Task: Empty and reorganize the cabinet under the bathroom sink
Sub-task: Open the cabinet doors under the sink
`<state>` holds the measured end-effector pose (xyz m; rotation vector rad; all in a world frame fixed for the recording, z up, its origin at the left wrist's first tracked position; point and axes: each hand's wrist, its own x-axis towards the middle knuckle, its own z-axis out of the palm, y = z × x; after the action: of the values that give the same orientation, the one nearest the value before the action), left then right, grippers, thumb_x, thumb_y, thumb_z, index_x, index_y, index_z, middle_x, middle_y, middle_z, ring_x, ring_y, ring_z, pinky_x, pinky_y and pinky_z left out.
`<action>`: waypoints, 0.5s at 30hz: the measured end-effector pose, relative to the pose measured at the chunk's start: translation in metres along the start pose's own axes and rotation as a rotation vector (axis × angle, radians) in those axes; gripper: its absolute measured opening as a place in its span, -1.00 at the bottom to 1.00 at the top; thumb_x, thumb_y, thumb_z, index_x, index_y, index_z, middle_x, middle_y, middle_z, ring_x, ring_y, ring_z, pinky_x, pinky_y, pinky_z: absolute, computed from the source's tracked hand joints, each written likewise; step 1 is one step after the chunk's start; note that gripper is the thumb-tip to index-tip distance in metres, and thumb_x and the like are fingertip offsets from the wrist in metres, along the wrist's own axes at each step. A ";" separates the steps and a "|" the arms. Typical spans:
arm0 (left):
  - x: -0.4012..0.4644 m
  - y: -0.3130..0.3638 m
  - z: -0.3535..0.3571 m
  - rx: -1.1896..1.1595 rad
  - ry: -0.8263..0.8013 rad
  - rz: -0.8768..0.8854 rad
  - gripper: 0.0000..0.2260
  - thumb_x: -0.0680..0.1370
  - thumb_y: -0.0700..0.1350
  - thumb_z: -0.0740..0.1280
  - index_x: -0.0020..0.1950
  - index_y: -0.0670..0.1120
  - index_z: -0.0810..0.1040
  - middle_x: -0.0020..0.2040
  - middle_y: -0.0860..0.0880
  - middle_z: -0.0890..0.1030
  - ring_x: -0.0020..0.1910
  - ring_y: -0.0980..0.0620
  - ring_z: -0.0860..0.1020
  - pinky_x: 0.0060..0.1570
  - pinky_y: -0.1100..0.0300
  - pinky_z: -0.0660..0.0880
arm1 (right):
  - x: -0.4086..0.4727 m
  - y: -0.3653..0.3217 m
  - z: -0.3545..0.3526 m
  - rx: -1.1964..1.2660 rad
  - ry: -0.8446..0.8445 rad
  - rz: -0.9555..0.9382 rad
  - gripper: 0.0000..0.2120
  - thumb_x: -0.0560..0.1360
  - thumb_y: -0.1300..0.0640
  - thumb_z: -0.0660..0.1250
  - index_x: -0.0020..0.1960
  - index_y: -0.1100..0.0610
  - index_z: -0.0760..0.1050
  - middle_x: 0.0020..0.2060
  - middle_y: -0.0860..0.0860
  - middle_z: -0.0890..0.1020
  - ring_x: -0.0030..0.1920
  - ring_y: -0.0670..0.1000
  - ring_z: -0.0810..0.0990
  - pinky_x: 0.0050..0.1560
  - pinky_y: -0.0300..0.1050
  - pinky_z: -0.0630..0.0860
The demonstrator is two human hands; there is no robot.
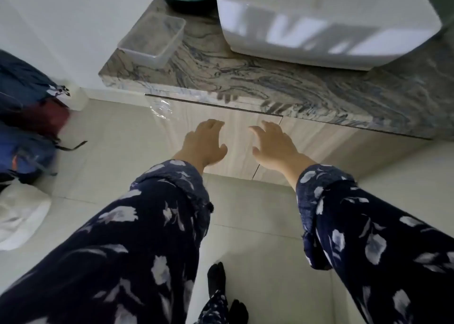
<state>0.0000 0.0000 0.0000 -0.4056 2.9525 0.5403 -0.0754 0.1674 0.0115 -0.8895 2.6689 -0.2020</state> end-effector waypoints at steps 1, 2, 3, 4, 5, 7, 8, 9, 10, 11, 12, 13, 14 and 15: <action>0.010 0.000 0.004 0.025 -0.012 0.009 -0.42 0.57 -0.01 0.21 0.54 -0.05 0.09 0.54 0.00 0.14 0.51 -0.02 0.13 0.39 -0.10 0.26 | 0.009 0.001 0.003 -0.037 -0.002 0.026 -0.44 0.59 0.09 0.13 0.54 -0.01 0.03 0.55 0.06 -0.02 0.54 0.09 -0.10 0.50 0.15 0.00; 0.021 -0.002 0.009 0.037 -0.011 0.011 -0.39 0.57 0.00 0.21 0.56 -0.06 0.05 0.56 0.00 0.09 0.53 -0.01 0.07 0.43 -0.13 0.19 | 0.019 0.003 0.005 -0.049 0.003 0.048 -0.41 0.59 0.08 0.13 0.55 -0.02 -0.03 0.55 0.06 -0.08 0.55 0.09 -0.16 0.51 0.16 -0.08; 0.030 -0.002 0.015 0.058 -0.019 0.008 -0.37 0.57 0.00 0.20 0.57 -0.06 0.00 0.57 0.01 0.03 0.55 0.00 0.00 0.46 -0.14 0.11 | 0.029 0.006 0.011 -0.080 0.001 0.068 -0.38 0.59 0.06 0.13 0.56 -0.02 -0.09 0.55 0.05 -0.12 0.54 0.10 -0.19 0.51 0.17 -0.13; 0.038 -0.001 0.021 0.074 -0.032 0.010 -0.36 0.57 0.00 0.20 0.57 -0.06 -0.04 0.58 0.01 -0.02 0.56 0.02 -0.06 0.48 -0.15 0.04 | 0.036 0.008 0.016 -0.107 -0.005 0.081 -0.35 0.59 0.04 0.13 0.56 -0.02 -0.14 0.55 0.05 -0.14 0.54 0.12 -0.20 0.51 0.18 -0.17; 0.046 0.000 0.026 0.083 -0.029 0.019 -0.34 0.58 0.00 0.19 0.57 -0.07 -0.07 0.58 0.02 -0.05 0.56 0.03 -0.10 0.49 -0.16 -0.01 | 0.044 0.010 0.021 -0.134 0.000 0.088 -0.33 0.59 0.02 0.13 0.56 -0.01 -0.18 0.55 0.05 -0.14 0.54 0.14 -0.20 0.50 0.20 -0.19; 0.057 0.001 0.037 0.102 -0.008 0.037 -0.33 0.58 0.01 0.19 0.57 -0.09 -0.09 0.58 0.00 -0.07 0.56 0.03 -0.12 0.49 -0.19 -0.05 | 0.056 0.014 0.033 -0.186 0.030 0.093 -0.31 0.59 -0.02 0.12 0.56 0.02 -0.23 0.55 0.06 -0.12 0.54 0.16 -0.18 0.49 0.24 -0.21; 0.061 0.000 0.042 0.108 0.010 0.035 -0.33 0.58 0.02 0.18 0.57 -0.10 -0.10 0.58 -0.01 -0.06 0.56 0.03 -0.12 0.49 -0.20 -0.06 | 0.059 0.015 0.037 -0.201 0.054 0.106 -0.30 0.59 -0.03 0.12 0.56 0.04 -0.24 0.55 0.08 -0.10 0.54 0.17 -0.17 0.49 0.25 -0.21; 0.064 -0.001 0.046 0.119 0.015 0.040 -0.33 0.58 0.02 0.17 0.57 -0.11 -0.10 0.58 -0.02 -0.06 0.56 0.03 -0.12 0.48 -0.21 -0.06 | 0.062 0.016 0.040 -0.213 0.071 0.113 -0.29 0.59 -0.04 0.12 0.56 0.05 -0.23 0.55 0.09 -0.08 0.54 0.18 -0.15 0.49 0.25 -0.21; 0.067 -0.003 0.050 0.133 0.021 0.046 -0.33 0.58 0.03 0.16 0.57 -0.12 -0.11 0.58 -0.02 -0.05 0.56 0.03 -0.12 0.48 -0.22 -0.06 | 0.065 0.017 0.042 -0.220 0.081 0.117 -0.29 0.59 -0.05 0.12 0.56 0.07 -0.22 0.55 0.09 -0.06 0.54 0.18 -0.13 0.49 0.25 -0.21; 0.068 -0.005 0.053 0.143 0.026 0.052 -0.33 0.58 0.04 0.15 0.57 -0.12 -0.11 0.58 -0.02 -0.05 0.56 0.03 -0.11 0.48 -0.23 -0.06 | 0.067 0.018 0.044 -0.225 0.087 0.121 -0.29 0.59 -0.06 0.12 0.56 0.08 -0.21 0.55 0.09 -0.04 0.54 0.19 -0.11 0.49 0.25 -0.20; 0.070 -0.006 0.056 0.155 0.034 0.058 -0.33 0.58 0.04 0.15 0.57 -0.12 -0.12 0.58 -0.02 -0.05 0.56 0.03 -0.10 0.47 -0.23 -0.06 | 0.069 0.020 0.045 -0.233 0.093 0.119 -0.29 0.59 -0.06 0.12 0.56 0.09 -0.20 0.55 0.09 -0.03 0.54 0.19 -0.10 0.49 0.25 -0.19; 0.071 -0.008 0.059 0.172 0.049 0.061 -0.33 0.58 0.04 0.16 0.57 -0.11 -0.11 0.58 -0.03 -0.05 0.56 0.02 -0.08 0.47 -0.23 -0.05 | 0.070 0.021 0.046 -0.246 0.097 0.117 -0.29 0.58 -0.06 0.13 0.56 0.10 -0.19 0.55 0.09 -0.03 0.54 0.20 -0.09 0.49 0.26 -0.18; 0.072 -0.009 0.061 0.191 0.076 0.064 -0.32 0.57 0.03 0.17 0.57 -0.11 -0.10 0.58 -0.04 -0.03 0.55 0.00 -0.04 0.47 -0.22 -0.05 | 0.071 0.022 0.047 -0.259 0.104 0.114 -0.29 0.58 -0.05 0.13 0.56 0.10 -0.19 0.55 0.09 -0.02 0.54 0.21 -0.08 0.49 0.27 -0.17; 0.072 -0.010 0.063 0.207 0.111 0.063 -0.32 0.57 0.03 0.18 0.57 -0.11 -0.09 0.57 -0.05 -0.01 0.55 -0.02 0.01 0.47 -0.21 -0.05 | 0.072 0.023 0.049 -0.266 0.115 0.113 -0.29 0.58 -0.05 0.13 0.56 0.11 -0.18 0.55 0.08 -0.02 0.54 0.21 -0.08 0.48 0.28 -0.17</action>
<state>-0.0627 -0.0035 -0.0735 -0.3310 3.0958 0.2205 -0.1252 0.1406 -0.0580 -0.8200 2.8898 0.1363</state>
